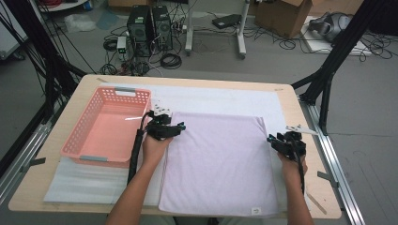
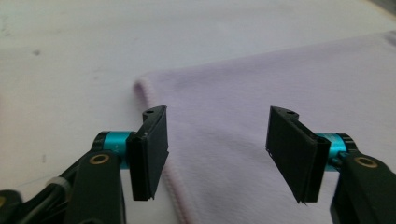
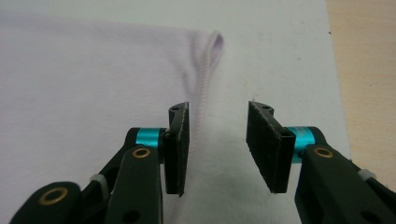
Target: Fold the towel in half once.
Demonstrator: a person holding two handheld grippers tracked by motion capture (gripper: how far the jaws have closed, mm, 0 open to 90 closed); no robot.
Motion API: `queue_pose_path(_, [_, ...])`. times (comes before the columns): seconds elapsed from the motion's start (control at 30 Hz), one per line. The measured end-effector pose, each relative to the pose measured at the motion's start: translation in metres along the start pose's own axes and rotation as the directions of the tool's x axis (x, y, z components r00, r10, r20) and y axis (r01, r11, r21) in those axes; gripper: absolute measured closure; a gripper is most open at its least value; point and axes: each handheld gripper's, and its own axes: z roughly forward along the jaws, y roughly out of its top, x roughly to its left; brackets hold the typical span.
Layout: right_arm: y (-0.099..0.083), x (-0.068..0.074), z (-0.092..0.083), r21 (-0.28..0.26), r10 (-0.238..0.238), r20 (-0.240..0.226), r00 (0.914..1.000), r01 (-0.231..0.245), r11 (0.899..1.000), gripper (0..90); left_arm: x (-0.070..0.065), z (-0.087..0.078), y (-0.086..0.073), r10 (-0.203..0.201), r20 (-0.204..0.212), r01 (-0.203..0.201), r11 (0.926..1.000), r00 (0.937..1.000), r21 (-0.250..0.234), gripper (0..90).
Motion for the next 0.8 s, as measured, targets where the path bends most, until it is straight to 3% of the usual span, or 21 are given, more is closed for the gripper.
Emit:
queue_pose_path(0.03, [-0.003, -0.001, -0.007, -0.008, 0.009, -0.041, 0.9991, -0.01, 1.0, 56.7, 0.0, 0.0, 0.0, 0.0, 0.0, 0.0, 1.0, 1.0, 0.0, 35.5])
queue_pose_path(0.1, [-0.01, 0.001, -0.021, -0.004, -0.023, -0.101, 0.9946, 0.023, 1.0, 56.6, -0.008, -0.015, 0.0, 0.018, 0.052, -0.014, 0.9976, 0.9985, -0.067, 31.3])
queue_pose_path(0.13, [-0.014, 0.004, -0.028, 0.001, -0.04, -0.124, 0.9915, 0.04, 0.999, 56.4, -0.012, -0.02, -0.001, 0.028, 0.064, -0.023, 0.997, 0.9975, -0.074, 29.9])
queue_pose_path(0.2, [-0.024, 0.01, -0.04, 0.016, -0.077, -0.164, 0.9835, 0.081, 0.997, 53.8, -0.018, -0.029, -0.005, 0.062, 0.07, -0.056, 0.9949, 0.9956, -0.084, 18.6])
queue_pose_path(0.27, [-0.034, 0.017, -0.049, 0.04, -0.106, -0.19, 0.976, 0.115, 0.993, 50.6, -0.024, -0.037, -0.01, 0.084, 0.1, -0.074, 0.9923, 0.9915, -0.099, 16.6])
queue_pose_path(0.4, [-0.054, 0.029, -0.058, 0.102, -0.164, -0.201, 0.9659, 0.187, 0.977, 47.9, -0.031, -0.055, -0.023, 0.101, 0.129, -0.085, 0.9888, 0.9865, -0.123, 16.6])
queue_pose_path(0.43, [-0.06, 0.031, -0.059, 0.126, -0.175, -0.19, 0.966, 0.201, 0.972, 47.5, -0.031, -0.055, -0.023, 0.101, 0.129, -0.085, 0.9888, 0.9865, -0.123, 16.6])
queue_pose_path(0.47, [-0.063, 0.032, -0.062, 0.116, -0.166, -0.182, 0.9692, 0.189, 0.975, 47.4, -0.031, -0.064, -0.029, 0.1, 0.14, -0.082, 0.988, 0.9851, -0.131, 16.6])
queue_pose_path(0.53, [-0.064, 0.033, -0.069, 0.138, -0.18, -0.152, 0.9719, 0.201, 0.97, 46.1, -0.03, -0.068, -0.032, 0.104, 0.143, -0.086, 0.9877, 0.9842, -0.131, 16.6])
queue_pose_path(0.6, [-0.066, 0.034, -0.077, 0.131, -0.204, -0.137, 0.9693, 0.222, 0.966, 47.7, -0.03, -0.078, -0.042, 0.111, 0.152, -0.091, 0.9863, 0.9821, -0.138, 16.6])
queue_pose_path(0.7, [-0.073, 0.034, -0.092, 0.09, -0.192, -0.168, 0.9668, 0.21, 0.974, 53.5, -0.03, -0.084, -0.05, 0.124, 0.156, -0.103, 0.9849, 0.9798, -0.139, 16.7])
queue_pose_path(0.8, [-0.081, 0.036, -0.103, 0.07, -0.198, -0.186, 0.9623, 0.214, 0.974, 61.7, -0.028, -0.087, -0.059, 0.118, 0.168, -0.092, 0.9836, 0.9787, -0.156, 17.3])
